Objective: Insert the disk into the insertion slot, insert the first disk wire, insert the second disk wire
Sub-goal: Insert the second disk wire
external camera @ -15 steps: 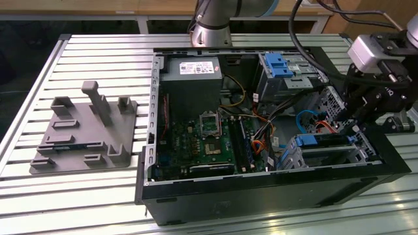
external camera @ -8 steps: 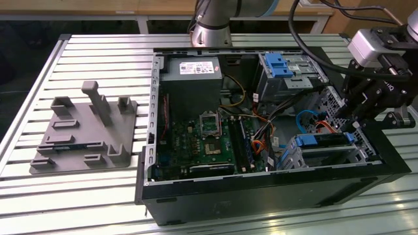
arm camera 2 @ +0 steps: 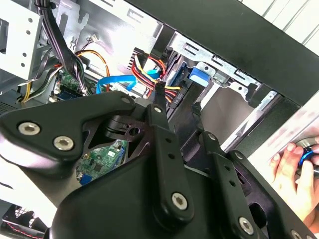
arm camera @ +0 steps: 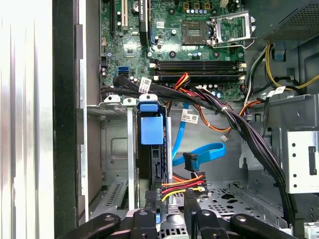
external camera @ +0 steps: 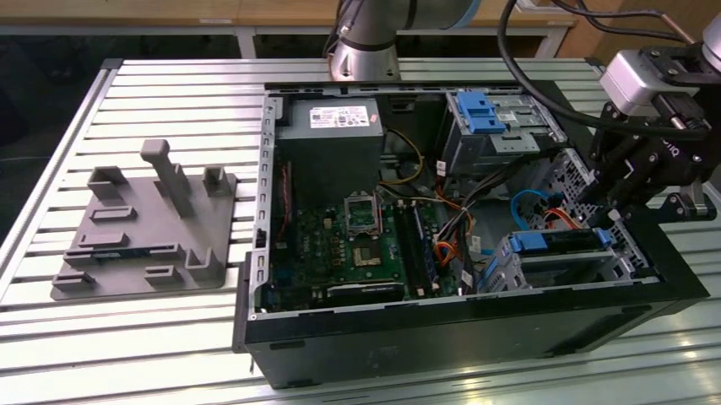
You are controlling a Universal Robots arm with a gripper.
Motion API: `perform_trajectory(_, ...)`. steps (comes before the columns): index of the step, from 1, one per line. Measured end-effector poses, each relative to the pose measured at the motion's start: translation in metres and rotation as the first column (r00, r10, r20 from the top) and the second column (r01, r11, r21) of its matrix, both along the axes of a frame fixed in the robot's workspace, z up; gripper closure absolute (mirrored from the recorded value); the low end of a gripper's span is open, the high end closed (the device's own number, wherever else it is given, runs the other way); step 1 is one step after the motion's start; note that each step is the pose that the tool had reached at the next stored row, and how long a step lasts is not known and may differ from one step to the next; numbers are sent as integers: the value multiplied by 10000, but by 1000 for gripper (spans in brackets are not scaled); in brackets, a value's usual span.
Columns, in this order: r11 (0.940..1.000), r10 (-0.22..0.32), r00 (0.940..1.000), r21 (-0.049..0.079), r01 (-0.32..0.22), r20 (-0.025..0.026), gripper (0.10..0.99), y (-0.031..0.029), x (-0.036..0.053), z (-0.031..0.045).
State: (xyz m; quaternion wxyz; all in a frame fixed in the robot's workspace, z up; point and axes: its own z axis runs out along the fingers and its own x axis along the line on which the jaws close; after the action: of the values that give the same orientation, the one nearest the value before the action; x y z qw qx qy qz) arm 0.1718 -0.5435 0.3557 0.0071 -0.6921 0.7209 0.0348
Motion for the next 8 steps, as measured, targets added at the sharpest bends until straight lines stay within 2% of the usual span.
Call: perform_trajectory(8,10000,0,10000,-2,0,0,729,1,0,0)
